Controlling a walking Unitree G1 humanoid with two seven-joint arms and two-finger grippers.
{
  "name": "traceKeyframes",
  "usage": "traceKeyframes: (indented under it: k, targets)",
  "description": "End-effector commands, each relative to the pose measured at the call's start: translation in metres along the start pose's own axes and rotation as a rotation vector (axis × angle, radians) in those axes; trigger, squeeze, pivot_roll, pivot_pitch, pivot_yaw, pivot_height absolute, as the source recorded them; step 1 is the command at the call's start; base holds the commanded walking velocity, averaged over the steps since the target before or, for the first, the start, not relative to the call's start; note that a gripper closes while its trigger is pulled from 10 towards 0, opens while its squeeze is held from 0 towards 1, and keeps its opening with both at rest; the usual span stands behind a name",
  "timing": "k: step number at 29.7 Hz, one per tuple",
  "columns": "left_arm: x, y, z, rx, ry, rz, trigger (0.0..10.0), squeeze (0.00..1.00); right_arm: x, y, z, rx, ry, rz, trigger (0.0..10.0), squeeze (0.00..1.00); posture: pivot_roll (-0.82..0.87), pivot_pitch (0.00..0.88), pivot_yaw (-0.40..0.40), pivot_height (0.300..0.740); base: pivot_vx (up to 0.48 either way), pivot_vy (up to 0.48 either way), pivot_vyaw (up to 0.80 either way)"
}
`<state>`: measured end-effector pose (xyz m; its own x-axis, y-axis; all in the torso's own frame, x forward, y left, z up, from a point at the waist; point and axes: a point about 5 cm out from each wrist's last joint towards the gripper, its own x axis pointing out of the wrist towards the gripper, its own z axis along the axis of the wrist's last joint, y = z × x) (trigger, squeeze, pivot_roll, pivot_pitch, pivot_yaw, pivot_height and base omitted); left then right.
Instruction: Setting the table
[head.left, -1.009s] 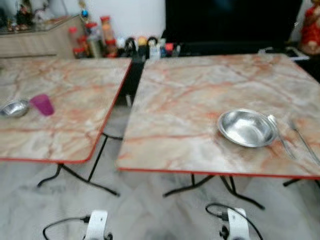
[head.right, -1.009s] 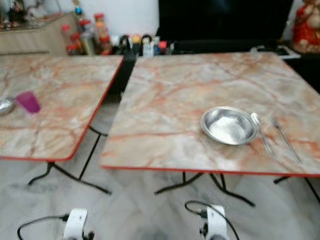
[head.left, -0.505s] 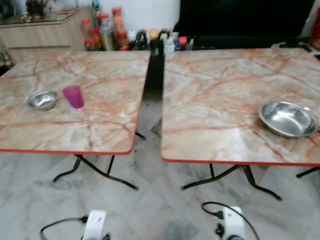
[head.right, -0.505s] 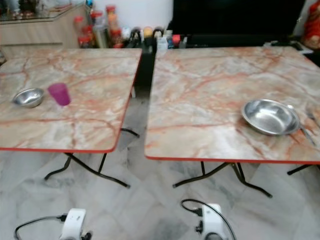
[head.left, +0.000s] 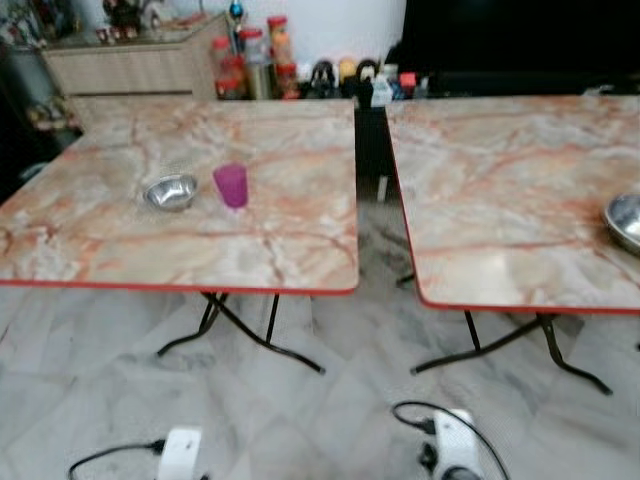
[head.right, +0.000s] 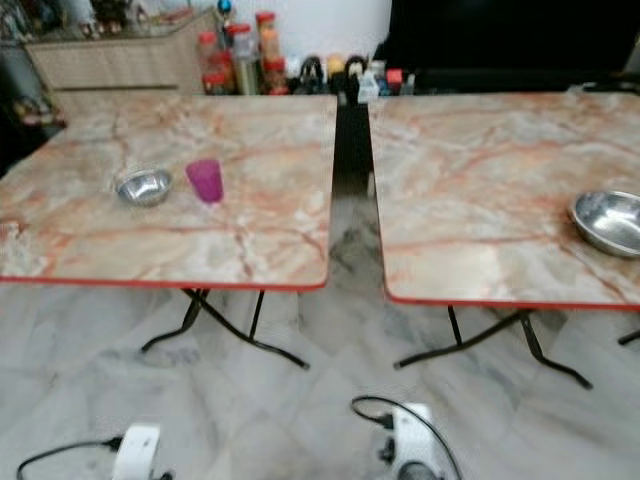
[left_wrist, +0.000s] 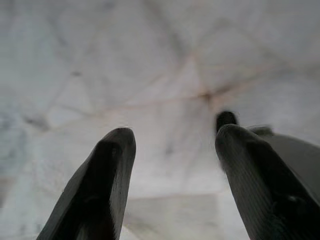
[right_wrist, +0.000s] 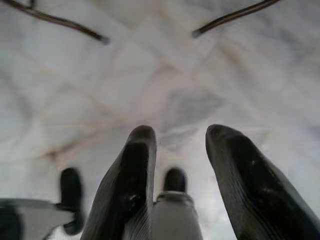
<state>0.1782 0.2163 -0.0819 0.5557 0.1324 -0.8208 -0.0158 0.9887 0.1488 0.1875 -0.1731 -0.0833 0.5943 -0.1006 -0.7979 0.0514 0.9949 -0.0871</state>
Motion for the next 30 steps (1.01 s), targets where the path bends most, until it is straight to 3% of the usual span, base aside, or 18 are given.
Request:
traceKeyframes:
  k: [1,24,30]
  targets:
    - [0.001,-0.0062,0.0045,-0.016,-0.006,-0.009,10.0,0.0,0.0001,-0.0106,-0.0002,0.004,0.001,-0.03,10.0,0.0,0.02,0.0,0.057,0.736,0.0,0.431,0.0]
    - [0.0012,-0.0061,0.006,-0.027,-0.015,-0.004,10.0,0.0,-0.0001,-0.0102,-0.0015,0.006,0.006,-0.029,10.0,0.0,0.03,0.0,0.051,0.736,0.0,0.429,0.0]
    - [0.0015,-0.0068,0.01,-0.028,-0.037,-0.004,10.0,0.0,0.0,-0.0096,-0.0006,0.003,0.004,-0.027,10.0,0.0,0.03,0.0,0.054,0.736,0.0,0.0,0.0]
